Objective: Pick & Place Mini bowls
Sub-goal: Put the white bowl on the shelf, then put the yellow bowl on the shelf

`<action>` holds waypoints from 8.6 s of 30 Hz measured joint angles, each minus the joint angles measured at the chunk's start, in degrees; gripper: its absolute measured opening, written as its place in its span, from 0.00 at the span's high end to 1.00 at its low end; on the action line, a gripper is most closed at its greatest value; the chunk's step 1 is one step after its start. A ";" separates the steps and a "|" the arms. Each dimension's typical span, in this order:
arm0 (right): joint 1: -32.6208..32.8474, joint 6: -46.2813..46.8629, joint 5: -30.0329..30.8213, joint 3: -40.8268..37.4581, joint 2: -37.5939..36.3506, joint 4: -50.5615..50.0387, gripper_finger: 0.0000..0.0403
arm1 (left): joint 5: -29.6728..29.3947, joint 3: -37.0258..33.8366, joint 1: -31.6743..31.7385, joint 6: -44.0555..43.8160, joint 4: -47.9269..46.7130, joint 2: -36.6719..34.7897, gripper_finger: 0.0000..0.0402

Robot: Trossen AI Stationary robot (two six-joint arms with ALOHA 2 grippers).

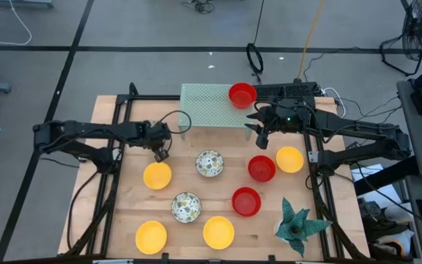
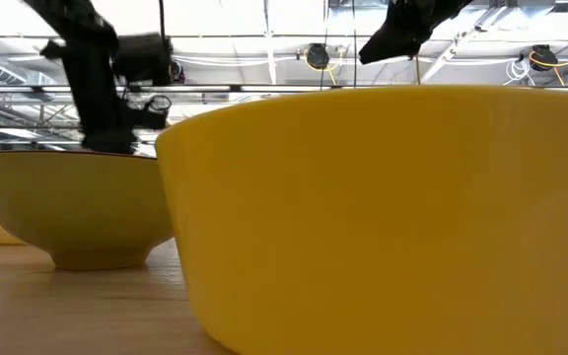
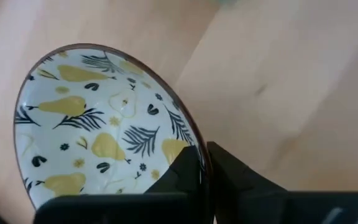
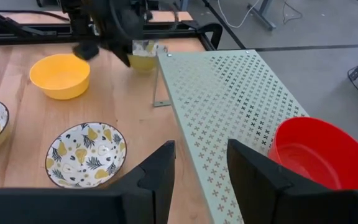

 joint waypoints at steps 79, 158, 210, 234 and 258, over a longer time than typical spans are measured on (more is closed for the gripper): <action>0.00 0.22 0.02 -0.02 0.02 -2.93 0.67 | -4.45 50.59 -2.17 28.84 1.93 32.04 0.64; 12.96 34.73 -5.66 -14.91 17.73 -37.35 0.71 | -5.32 53.64 -22.68 -4.41 -26.07 9.69 0.54; 25.55 -19.65 -28.62 12.07 21.46 5.88 1.00 | 31.33 53.46 -22.57 40.59 -2.75 15.60 0.52; 25.68 -35.04 -28.61 11.89 21.46 7.81 1.00 | 47.95 53.59 -22.35 43.27 -0.52 20.05 0.43; 25.66 -36.12 -28.30 11.97 21.38 8.59 0.86 | 47.92 53.53 -21.95 41.51 -0.44 20.06 0.98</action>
